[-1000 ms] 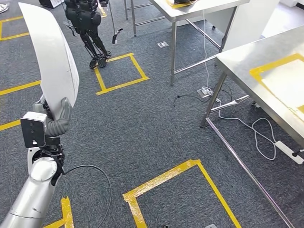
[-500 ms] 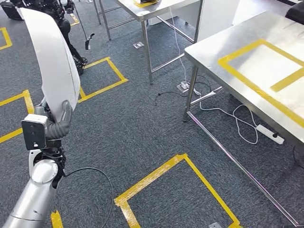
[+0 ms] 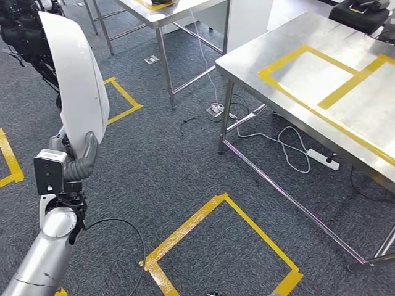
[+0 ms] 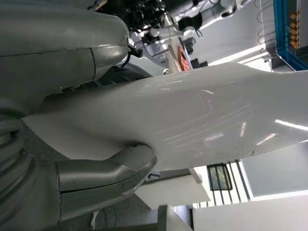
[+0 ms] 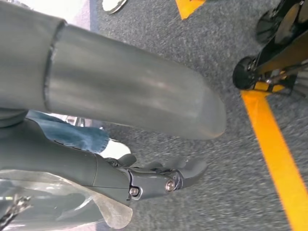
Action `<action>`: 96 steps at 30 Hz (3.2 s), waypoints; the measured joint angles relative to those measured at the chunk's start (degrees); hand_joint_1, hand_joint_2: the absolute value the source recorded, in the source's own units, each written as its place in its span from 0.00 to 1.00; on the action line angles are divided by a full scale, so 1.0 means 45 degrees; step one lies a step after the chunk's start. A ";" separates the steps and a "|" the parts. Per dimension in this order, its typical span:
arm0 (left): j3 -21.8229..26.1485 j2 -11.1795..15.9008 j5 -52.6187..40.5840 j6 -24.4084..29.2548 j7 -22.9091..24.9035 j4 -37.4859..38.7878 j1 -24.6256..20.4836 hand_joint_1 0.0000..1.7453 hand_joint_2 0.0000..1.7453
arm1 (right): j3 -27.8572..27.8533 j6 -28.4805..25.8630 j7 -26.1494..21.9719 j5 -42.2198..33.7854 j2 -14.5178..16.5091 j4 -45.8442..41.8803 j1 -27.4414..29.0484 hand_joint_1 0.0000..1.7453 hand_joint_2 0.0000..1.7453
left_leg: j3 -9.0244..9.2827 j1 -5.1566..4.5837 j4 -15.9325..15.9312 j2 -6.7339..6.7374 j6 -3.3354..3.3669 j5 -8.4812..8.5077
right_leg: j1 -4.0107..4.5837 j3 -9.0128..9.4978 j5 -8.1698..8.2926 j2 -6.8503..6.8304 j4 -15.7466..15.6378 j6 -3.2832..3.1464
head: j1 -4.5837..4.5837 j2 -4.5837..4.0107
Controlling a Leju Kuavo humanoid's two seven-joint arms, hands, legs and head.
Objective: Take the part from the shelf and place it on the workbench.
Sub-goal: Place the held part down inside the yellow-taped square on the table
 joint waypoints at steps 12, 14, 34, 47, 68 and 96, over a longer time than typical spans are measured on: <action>-0.0024 0.0108 -0.0115 -0.0013 0.0005 0.0001 -0.0153 1.00 1.00 | 0.0001 -0.0002 -0.0001 0.0003 -0.0012 0.0005 -0.0089 0.00 0.00 | -0.1128 0.0053 0.2996 -0.0358 -0.0604 -0.1748 | 0.0045 0.1563 0.1039 0.0150 -0.2890 -0.0601 | -0.0041 0.0000; -0.0024 0.0149 -0.0115 -0.0018 0.0013 0.0004 -0.0118 1.00 1.00 | 0.0001 -0.0005 -0.0001 0.0003 -0.0013 0.0005 -0.0088 0.00 0.00 | -0.1542 0.0059 0.3926 -0.0412 -0.0581 -0.1940 | 0.0059 0.1544 0.1061 0.0436 -0.2889 -0.0622 | -0.0040 0.0000; -0.0036 0.0216 -0.0121 -0.0206 0.0101 0.0030 -0.0190 1.00 1.00 | -0.0001 0.0038 -0.0013 -0.0027 0.0033 0.0041 -0.0076 0.00 0.00 | -0.0047 -0.0037 0.0207 0.0343 -0.0160 -0.0148 | 0.0087 0.1500 0.0904 -0.0588 -0.2625 -0.0080 | 0.0072 0.0000; -0.0050 0.0294 -0.0120 -0.0205 0.0117 0.0073 -0.0069 1.00 1.00 | -0.0004 0.0021 -0.0016 -0.0027 0.0040 0.0055 -0.0062 0.00 0.00 | -0.0933 0.0112 0.2568 -0.0601 -0.0546 -0.0962 | 0.0050 0.1635 0.1132 0.0764 -0.3017 -0.0620 | 0.0000 0.0000; -0.0052 0.0355 0.0096 -0.0565 0.0079 0.0076 -0.0065 1.00 1.00 | 0.0001 0.0058 -0.0027 -0.0025 0.0044 0.0063 -0.0046 0.00 0.00 | -0.0082 -0.0027 0.0274 0.0592 -0.0347 -0.0208 | 0.0210 0.1725 0.0927 -0.0515 -0.3045 -0.0400 | 0.0092 0.0000; -0.0049 0.0597 0.0273 -0.1572 -0.0570 0.0012 0.0036 1.00 1.00 | 0.0003 -0.0323 0.0075 -0.0001 0.0063 0.0062 -0.0088 0.00 0.00 | -0.0260 0.0047 0.0334 -0.0381 -0.0252 -0.0029 | 0.0037 0.1797 0.0817 -0.0094 -0.2884 -0.0066 | 0.0101 0.0000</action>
